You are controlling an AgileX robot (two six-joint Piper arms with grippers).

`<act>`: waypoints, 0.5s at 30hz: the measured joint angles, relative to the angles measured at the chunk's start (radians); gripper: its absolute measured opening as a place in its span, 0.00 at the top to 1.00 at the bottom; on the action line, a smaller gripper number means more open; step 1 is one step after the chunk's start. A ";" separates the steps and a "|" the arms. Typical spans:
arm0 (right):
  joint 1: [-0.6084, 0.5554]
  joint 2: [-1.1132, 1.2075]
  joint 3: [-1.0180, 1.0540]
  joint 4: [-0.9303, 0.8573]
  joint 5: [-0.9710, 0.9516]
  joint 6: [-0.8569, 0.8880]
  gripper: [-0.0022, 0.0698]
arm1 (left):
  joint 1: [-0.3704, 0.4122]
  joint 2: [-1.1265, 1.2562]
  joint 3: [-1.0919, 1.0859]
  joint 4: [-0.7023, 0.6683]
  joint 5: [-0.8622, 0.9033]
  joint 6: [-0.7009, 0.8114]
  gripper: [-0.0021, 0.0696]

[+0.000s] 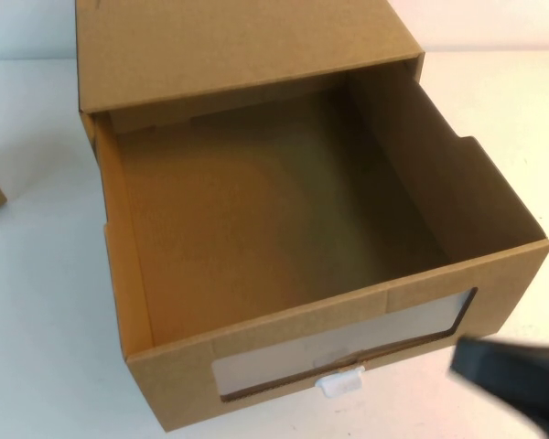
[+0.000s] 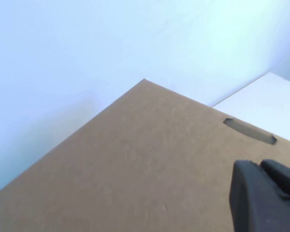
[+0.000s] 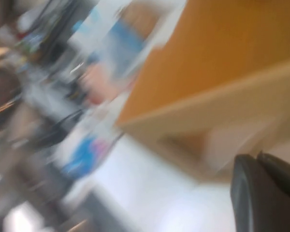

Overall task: Open the shoe box
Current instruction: 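Pull the top drawer of the cardboard box fully open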

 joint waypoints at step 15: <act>0.000 -0.052 -0.139 -0.394 -0.502 -0.135 1.00 | 0.000 -0.631 0.736 0.172 -0.212 -0.068 0.98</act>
